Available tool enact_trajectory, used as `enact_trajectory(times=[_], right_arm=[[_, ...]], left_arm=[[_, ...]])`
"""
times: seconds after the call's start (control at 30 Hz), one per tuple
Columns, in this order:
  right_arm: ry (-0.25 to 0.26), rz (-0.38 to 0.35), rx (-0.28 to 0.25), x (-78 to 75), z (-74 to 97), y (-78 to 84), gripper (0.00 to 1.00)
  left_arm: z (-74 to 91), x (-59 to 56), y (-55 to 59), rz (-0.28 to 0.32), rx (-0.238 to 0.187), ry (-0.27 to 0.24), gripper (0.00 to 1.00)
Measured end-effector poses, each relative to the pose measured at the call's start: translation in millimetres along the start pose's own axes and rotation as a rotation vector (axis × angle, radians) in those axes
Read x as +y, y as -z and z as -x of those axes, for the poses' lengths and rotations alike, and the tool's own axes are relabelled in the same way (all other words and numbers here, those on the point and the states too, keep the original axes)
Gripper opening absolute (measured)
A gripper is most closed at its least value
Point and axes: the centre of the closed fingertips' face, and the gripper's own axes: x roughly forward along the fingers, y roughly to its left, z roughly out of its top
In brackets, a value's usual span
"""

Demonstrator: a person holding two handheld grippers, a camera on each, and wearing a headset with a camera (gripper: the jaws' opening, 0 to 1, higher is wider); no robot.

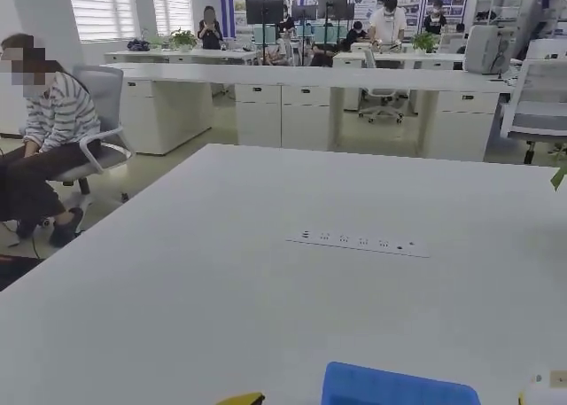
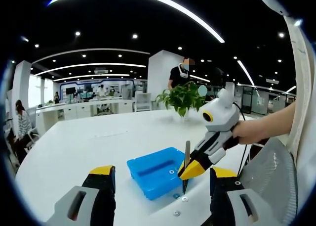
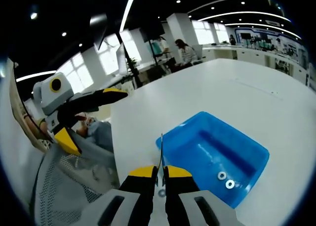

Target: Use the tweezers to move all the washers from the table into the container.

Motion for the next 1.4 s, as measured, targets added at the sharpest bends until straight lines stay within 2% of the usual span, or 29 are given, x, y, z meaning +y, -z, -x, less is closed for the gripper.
enact_trajectory(times=[0.63,0.93,1.07,1.4], right_arm=[[0.004,0.004,0.062,0.2,-9.9,23.3,0.04],[0.004,0.013,0.047,1.5,-11.9,24.5,0.04],[0.003,0.058,0.053,5.8,-12.9,24.1,0.04],[0.012,0.292,0.107,20.3,-14.8,30.3,0.04]], left_arm=[[-0.7,-1.0,0.7,0.0,0.003,0.005,0.79],[-0.8,-0.6,1.2,-0.003,0.004,0.003,0.79],[-0.9,-0.2,1.5,-0.003,0.005,0.002,0.79],[-1.1,-1.2,2.5,-0.006,0.01,0.005,0.78]])
